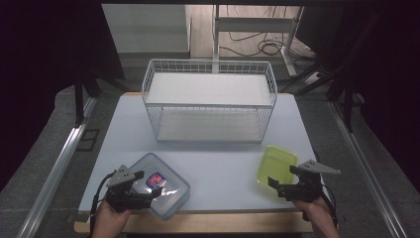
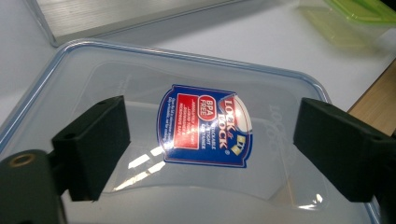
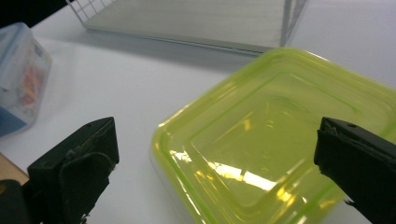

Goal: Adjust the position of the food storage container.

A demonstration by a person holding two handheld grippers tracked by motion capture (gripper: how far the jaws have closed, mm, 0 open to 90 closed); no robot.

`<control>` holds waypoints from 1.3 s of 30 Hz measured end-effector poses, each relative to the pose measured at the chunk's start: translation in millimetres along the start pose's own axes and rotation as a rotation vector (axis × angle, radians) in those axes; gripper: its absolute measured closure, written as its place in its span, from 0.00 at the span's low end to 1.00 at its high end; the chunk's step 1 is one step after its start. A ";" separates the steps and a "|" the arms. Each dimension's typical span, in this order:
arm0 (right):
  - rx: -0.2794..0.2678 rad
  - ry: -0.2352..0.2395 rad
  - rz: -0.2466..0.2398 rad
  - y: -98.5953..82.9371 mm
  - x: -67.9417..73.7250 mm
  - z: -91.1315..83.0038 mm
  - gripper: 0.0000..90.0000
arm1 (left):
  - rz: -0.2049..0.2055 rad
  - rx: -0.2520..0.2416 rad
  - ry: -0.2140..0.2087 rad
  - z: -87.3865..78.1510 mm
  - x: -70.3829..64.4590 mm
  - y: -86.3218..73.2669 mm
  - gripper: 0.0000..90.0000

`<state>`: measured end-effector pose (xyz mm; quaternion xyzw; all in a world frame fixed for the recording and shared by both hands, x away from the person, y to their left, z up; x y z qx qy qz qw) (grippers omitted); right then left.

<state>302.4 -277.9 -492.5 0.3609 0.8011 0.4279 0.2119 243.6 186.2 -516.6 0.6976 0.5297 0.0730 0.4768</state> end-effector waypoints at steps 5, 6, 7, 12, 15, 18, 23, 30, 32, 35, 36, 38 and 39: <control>0.056 -0.014 -0.007 -4.1 -0.5 2.8 0.00 | 0.038 -0.005 0.023 1.3 -1.9 -0.2 0.14; 0.055 -0.026 -0.011 -3.6 -0.6 2.7 0.01 | 0.044 -0.007 0.027 1.1 -2.7 -0.1 0.14; 0.064 -0.041 -0.014 -3.1 -0.7 2.6 0.02 | 0.045 -0.008 0.031 0.9 -3.5 0.1 0.14; 0.109 -0.054 -0.011 -4.7 -0.6 3.9 0.09 | 0.051 -0.027 0.007 -1.1 -6.8 1.9 0.11; 0.129 -0.050 -0.019 -6.1 -1.1 5.5 0.20 | 0.054 -0.037 -0.007 -2.1 -7.2 2.3 0.10; 0.128 -0.013 -0.008 -4.7 -1.5 5.4 0.38 | 0.070 -0.051 0.005 -1.8 -5.8 2.1 0.10; 0.114 0.024 -0.054 0.6 2.9 4.5 0.66 | 0.084 -0.065 0.014 -1.5 -5.1 2.3 0.10; 0.111 0.017 -0.170 19.4 18.8 12.9 0.96 | 0.085 -0.078 0.016 -3.5 -4.1 5.6 0.10; 0.127 0.009 -0.168 23.2 21.9 20.2 0.99 | 0.085 -0.085 0.018 -5.5 -3.7 6.7 0.10; 0.144 0.022 -0.163 26.6 28.0 32.9 1.00 | 0.083 -0.090 0.020 -7.0 -2.9 7.4 0.10; 0.150 0.028 -0.168 27.1 30.5 36.6 0.99 | 0.082 -0.088 0.020 -6.9 -2.7 7.2 0.10; 0.158 0.047 -0.191 27.8 36.8 42.0 0.99 | 0.082 -0.083 0.023 -5.8 -2.5 6.4 0.10; 0.164 0.048 -0.212 28.1 39.1 44.4 0.99 | 0.083 -0.079 0.026 -5.1 -2.3 5.9 0.10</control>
Point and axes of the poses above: each handheld gripper's, and its own axes: z roughly forward along the jaws, y roughly out of its top, x roughly to its left, the point moved 4 cm from there along z, roughly forward along the jaws, and after that the axes turned 14 degrees about -z, right-handed, at the moved point
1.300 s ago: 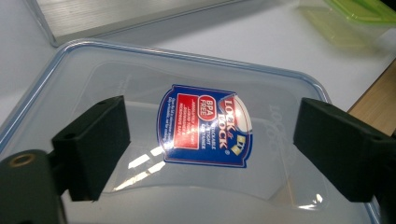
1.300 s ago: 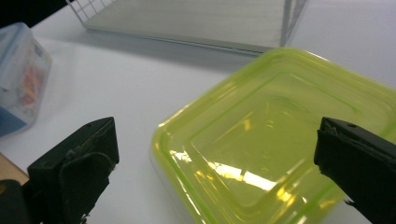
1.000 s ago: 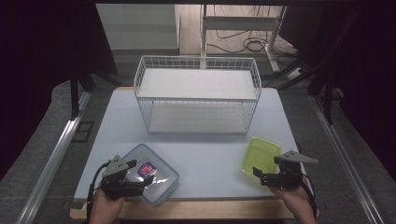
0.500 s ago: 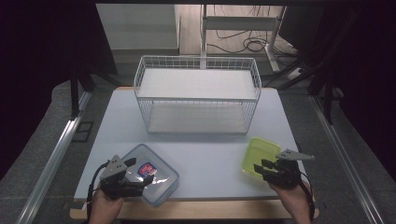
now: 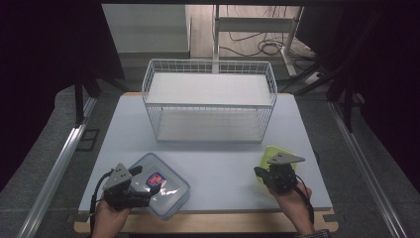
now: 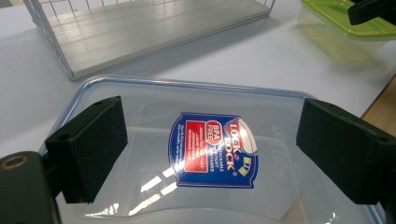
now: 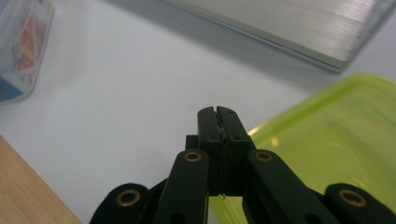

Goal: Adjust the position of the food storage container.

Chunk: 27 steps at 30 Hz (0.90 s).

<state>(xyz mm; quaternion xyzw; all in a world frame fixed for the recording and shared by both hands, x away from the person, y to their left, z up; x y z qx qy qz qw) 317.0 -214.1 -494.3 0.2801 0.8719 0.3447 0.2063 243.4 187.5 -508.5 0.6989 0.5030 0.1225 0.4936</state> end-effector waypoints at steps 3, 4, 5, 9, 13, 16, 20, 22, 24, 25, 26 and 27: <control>0.016 0.007 -0.039 2.9 3.5 9.4 0.99 | 0.006 0.009 0.008 2.0 -1.1 -1.2 0.10; 0.023 0.005 -0.041 3.1 3.3 13.4 0.99 | 0.008 0.010 0.008 2.3 -1.8 -1.3 0.10; 0.036 0.006 -0.041 2.7 2.8 17.4 0.99 | 0.011 0.010 0.009 2.4 -2.3 -1.3 0.10; 0.075 0.013 -0.031 -2.6 -0.6 25.7 1.00 | 0.007 0.013 0.012 1.7 -1.9 -2.6 0.10; 0.091 -0.006 -0.016 -7.2 -6.4 19.9 1.00 | -0.005 0.009 0.009 -0.4 -0.5 -2.9 0.10; 0.097 -0.022 -0.006 -13.6 -12.3 13.3 1.00 | -0.004 0.009 0.009 -0.9 -0.5 -2.8 0.10; 0.100 -0.040 0.021 -21.3 -21.2 6.9 0.99 | 0.001 0.017 0.011 1.0 -1.4 -3.8 0.11; 0.107 -0.059 0.030 -23.3 -27.2 6.6 0.99 | 0.007 0.021 0.013 1.9 -2.3 -3.8 0.11; 0.109 -0.067 0.041 -24.5 -33.0 8.7 0.99 | 0.011 0.022 0.016 2.3 -3.0 -4.1 0.11; 0.112 -0.071 0.048 -25.4 -35.8 10.1 0.99 | 0.010 0.023 0.015 2.4 -3.2 -4.2 0.11; 0.113 -0.076 0.053 -26.5 -38.4 11.1 0.99 | 0.010 0.023 0.014 2.3 -3.1 -4.3 0.11; 0.106 -0.074 0.066 -26.9 -40.0 10.9 0.99 | 0.009 0.023 0.015 2.0 -2.8 -4.2 0.11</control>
Point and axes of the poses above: each handheld gripper's, and its own axes: z roughly forward along the jaws, y roughly out of its top, x roughly to its left, the point moved 4 cm from there along z, roughly forward along the jaws, and after that the axes turned 14 degrees about -z, right-handed, at the moved point
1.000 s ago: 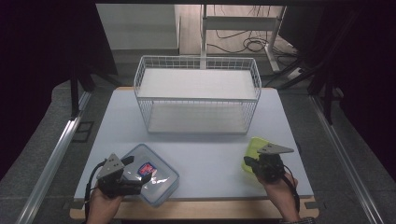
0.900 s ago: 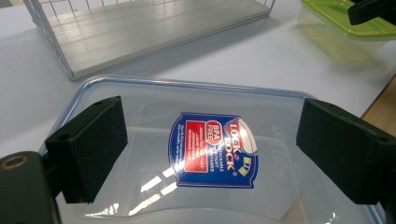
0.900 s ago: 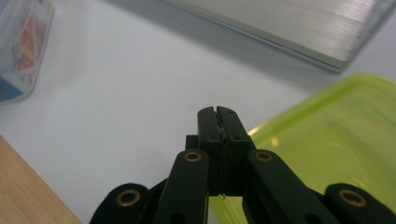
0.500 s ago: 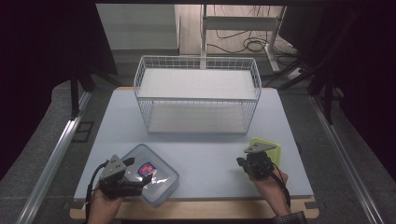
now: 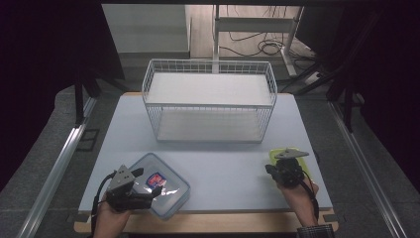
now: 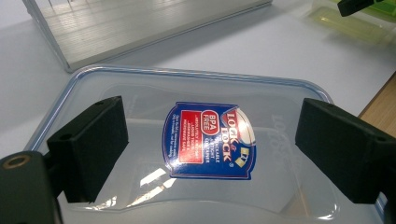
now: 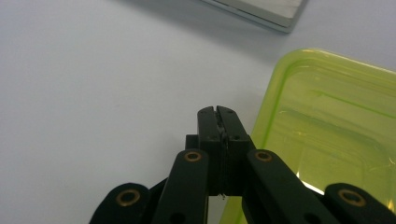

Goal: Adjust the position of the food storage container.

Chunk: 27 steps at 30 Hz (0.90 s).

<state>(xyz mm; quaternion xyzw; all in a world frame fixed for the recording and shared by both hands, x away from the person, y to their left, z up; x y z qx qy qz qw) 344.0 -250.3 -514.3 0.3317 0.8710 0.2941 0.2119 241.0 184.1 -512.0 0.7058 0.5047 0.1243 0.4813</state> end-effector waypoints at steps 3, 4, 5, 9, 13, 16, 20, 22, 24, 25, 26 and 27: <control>0.006 -0.024 0.008 -2.4 -5.9 -1.4 0.99 | -0.010 -0.003 0.001 -1.4 1.7 0.3 0.11; 0.004 -0.026 0.018 -3.5 -8.5 -1.9 0.99 | -0.012 -0.005 0.001 -1.8 2.3 0.5 0.11; 0.004 -0.030 0.027 -4.7 -11.2 -2.5 0.99 | -0.018 -0.006 0.000 -2.0 2.7 0.7 0.11; 0.006 -0.061 0.052 -10.0 -23.2 -4.8 0.99 | -0.029 0.022 -0.004 0.0 3.3 0.3 0.10; -0.009 -0.064 0.049 -9.4 -23.5 -9.2 0.98 | -0.028 0.035 0.008 -0.8 6.1 4.3 0.10; -0.028 -0.049 0.030 -6.0 -18.1 -12.1 0.98 | -0.038 0.019 0.029 -4.9 13.1 12.0 0.15; -0.045 -0.025 0.013 -2.9 -8.9 -13.7 0.98 | -0.034 -0.003 0.110 -13.7 33.7 20.9 0.39; -0.058 -0.016 0.005 -1.3 -4.4 -15.1 0.97 | -0.059 -0.001 0.115 -17.3 48.0 25.0 0.57; -0.067 -0.010 -0.003 0.3 0.2 -15.8 0.97 | -0.070 0.007 0.151 -19.3 62.1 26.4 0.74; -0.071 -0.005 -0.006 1.0 2.5 -15.9 0.96 | -0.077 0.012 0.168 -20.0 68.7 26.0 0.80; -0.072 0.002 -0.010 1.5 5.1 -15.8 0.96 | -0.089 0.017 0.179 -20.4 74.9 24.7 0.86; -0.072 0.005 -0.016 2.1 7.7 -15.6 0.96 | -0.094 0.020 0.194 -20.7 80.6 22.7 0.91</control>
Point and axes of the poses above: each handheld gripper's, and its own axes: z roughly forward along the jaws, y roughly out of its top, x roughly to its left, the point moved 4 cm from there along z, roughly forward along the jaws, and after that the axes turned 14 degrees about -z, right-handed, at the moved point
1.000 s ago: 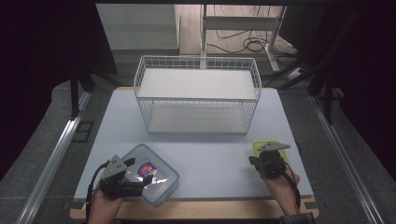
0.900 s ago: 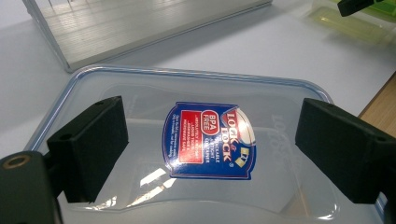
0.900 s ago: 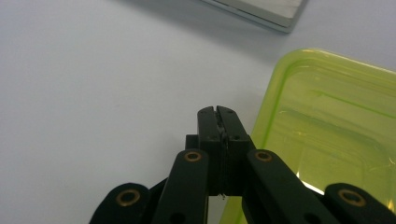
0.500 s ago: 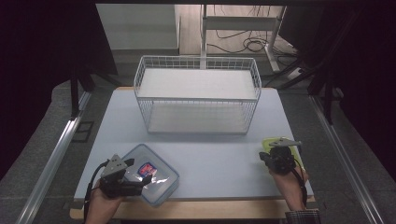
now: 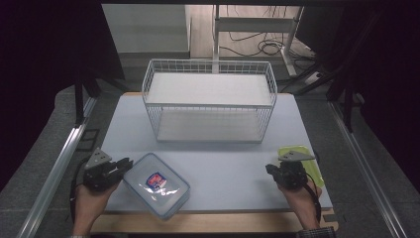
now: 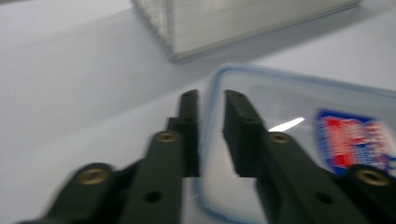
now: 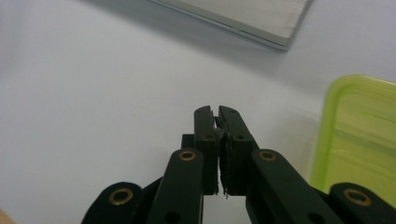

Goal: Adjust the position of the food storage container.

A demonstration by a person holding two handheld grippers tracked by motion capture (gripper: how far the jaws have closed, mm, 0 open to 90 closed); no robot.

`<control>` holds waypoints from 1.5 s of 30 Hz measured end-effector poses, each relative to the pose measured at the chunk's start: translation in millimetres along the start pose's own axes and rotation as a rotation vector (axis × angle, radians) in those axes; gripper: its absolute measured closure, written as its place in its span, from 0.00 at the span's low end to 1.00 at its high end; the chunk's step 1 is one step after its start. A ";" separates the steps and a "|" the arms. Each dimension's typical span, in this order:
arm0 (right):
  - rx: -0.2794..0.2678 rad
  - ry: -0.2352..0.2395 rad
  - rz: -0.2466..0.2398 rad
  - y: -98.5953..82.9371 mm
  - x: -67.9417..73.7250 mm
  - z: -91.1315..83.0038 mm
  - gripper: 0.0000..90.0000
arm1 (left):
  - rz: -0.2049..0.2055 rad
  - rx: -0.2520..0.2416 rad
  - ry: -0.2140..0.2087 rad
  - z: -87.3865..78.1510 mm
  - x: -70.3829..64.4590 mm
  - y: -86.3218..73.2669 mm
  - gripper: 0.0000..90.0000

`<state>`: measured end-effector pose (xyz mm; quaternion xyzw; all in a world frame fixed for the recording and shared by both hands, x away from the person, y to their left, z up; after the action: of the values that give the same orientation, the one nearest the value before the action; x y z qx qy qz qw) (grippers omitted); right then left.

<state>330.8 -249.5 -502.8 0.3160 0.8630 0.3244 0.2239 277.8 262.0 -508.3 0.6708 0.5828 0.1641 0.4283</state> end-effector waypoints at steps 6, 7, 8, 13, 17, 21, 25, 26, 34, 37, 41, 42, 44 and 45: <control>-0.003 0.036 -0.026 2.2 12.7 1.9 0.96 | -0.027 0.047 0.053 7.9 19.9 -10.5 0.98; -0.003 0.053 -0.035 2.7 18.8 2.5 0.96 | -0.021 0.085 0.066 14.0 23.6 -15.7 0.99; -0.003 0.060 -0.035 2.9 20.8 2.4 0.96 | -0.025 0.107 0.060 17.4 24.2 -18.6 0.99; -0.005 0.108 -0.054 3.4 34.6 2.4 0.96 | -0.001 0.171 0.070 26.4 20.4 -28.7 1.00; -0.008 0.151 -0.067 4.9 46.1 2.4 0.96 | -0.040 0.177 0.052 25.5 20.4 -33.3 1.00; -0.003 0.204 -0.087 7.5 62.1 4.4 0.96 | -0.048 0.185 0.044 24.8 16.8 -35.4 1.00; 0.001 0.261 -0.113 10.9 81.3 8.5 0.96 | -0.030 0.195 0.022 27.8 6.0 -36.3 1.00; 0.000 0.276 -0.117 11.8 85.9 9.5 0.96 | -0.020 0.198 0.015 28.8 2.6 -36.4 1.00; 0.003 0.360 -0.162 16.1 114.4 14.6 0.96 | 0.024 0.216 -0.043 38.4 -23.3 -37.0 1.00; 0.011 0.384 -0.169 16.4 122.1 16.4 0.96 | 0.032 0.221 -0.056 41.9 -31.1 -36.5 1.00; 0.016 0.420 -0.169 16.8 132.1 19.7 0.96 | 0.041 0.230 -0.087 47.6 -42.1 -35.7 1.00; 0.020 0.429 -0.170 16.8 134.6 20.8 0.96 | 0.047 0.234 -0.095 49.0 -45.1 -35.4 1.00; 0.022 0.441 -0.181 17.2 139.0 23.5 0.96 | 0.056 0.239 -0.110 52.2 -51.8 -35.1 1.00; 0.025 0.445 -0.184 17.5 140.9 24.3 0.95 | 0.066 0.238 -0.097 53.4 -54.3 -34.7 1.00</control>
<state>253.6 -131.6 -532.8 0.1596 0.9201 0.3538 0.0527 279.5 189.8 -550.7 0.7429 0.5543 0.0753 0.3677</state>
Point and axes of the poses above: each handheld gripper's, and its own axes: z roughly forward along the jaws, y roughly out of its top, x roughly to its left, the point moved 4 cm from there along z, roughly forward along the jaws, and after that the axes turned 14 degrees about -z, right-handed, at the moved point
